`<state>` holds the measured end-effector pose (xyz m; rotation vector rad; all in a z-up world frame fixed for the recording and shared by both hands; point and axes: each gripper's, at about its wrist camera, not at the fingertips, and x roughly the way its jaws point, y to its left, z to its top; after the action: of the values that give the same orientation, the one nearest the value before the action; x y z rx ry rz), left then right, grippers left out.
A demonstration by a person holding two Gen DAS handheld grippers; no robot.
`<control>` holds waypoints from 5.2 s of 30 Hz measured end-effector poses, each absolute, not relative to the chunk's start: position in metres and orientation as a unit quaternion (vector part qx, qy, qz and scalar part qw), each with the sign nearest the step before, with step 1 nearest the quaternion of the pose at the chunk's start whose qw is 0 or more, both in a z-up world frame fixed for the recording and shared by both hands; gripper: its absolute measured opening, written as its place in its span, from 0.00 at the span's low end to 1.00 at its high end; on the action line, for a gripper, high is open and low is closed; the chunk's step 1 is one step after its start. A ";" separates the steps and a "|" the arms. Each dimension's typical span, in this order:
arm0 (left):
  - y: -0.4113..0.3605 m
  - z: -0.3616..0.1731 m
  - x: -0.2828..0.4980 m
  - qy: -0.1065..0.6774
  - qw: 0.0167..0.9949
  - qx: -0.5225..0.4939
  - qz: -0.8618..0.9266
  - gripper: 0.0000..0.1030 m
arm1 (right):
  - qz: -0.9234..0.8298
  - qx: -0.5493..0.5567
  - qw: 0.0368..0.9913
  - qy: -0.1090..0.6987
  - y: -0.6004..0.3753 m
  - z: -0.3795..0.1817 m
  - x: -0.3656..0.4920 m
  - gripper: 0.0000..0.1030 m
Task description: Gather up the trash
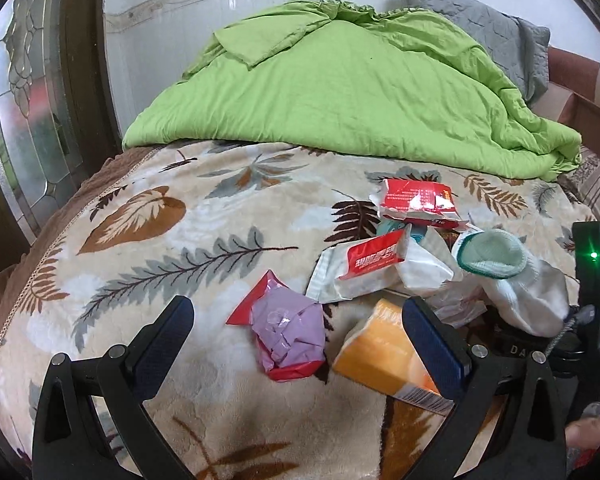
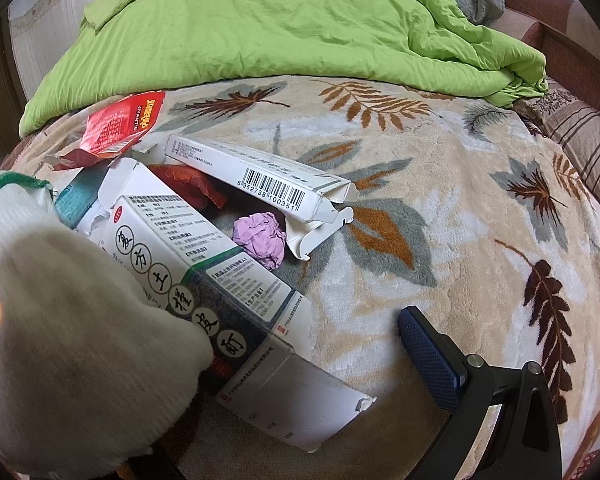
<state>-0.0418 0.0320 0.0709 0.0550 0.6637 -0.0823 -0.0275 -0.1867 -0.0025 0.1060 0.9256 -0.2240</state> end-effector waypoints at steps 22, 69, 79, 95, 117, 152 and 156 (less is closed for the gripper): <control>0.035 0.117 -0.107 0.249 0.967 -0.005 -0.054 1.00 | -0.004 0.082 0.937 0.339 -0.201 0.106 -0.146 1.00; 0.004 0.125 -0.231 0.238 0.968 0.049 -0.061 1.00 | -0.040 0.013 0.971 0.236 -0.183 0.127 -0.253 1.00; 0.002 0.125 -0.231 0.238 0.968 0.049 -0.061 1.00 | -0.040 0.013 0.971 0.237 -0.184 0.127 -0.253 1.00; 0.023 0.114 -0.207 0.296 0.953 0.005 -0.068 1.00 | -0.013 0.033 0.965 0.261 -0.186 0.122 -0.244 0.94; 0.039 0.096 -0.170 0.338 0.940 -0.015 -0.054 1.00 | 0.081 0.050 0.906 0.413 -0.158 0.077 -0.111 0.78; -0.009 0.059 -0.069 0.449 0.889 -0.063 -0.070 0.75 | 0.068 0.135 0.929 0.338 -0.206 0.094 -0.120 0.15; -0.018 0.047 -0.047 0.475 0.874 -0.077 -0.073 0.72 | 0.065 0.142 0.929 0.334 -0.211 0.095 -0.120 0.15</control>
<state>-0.0467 -0.0179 0.0474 -0.1600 0.9924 -0.1524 -0.1203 -0.2109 0.0949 0.2902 0.6851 0.1333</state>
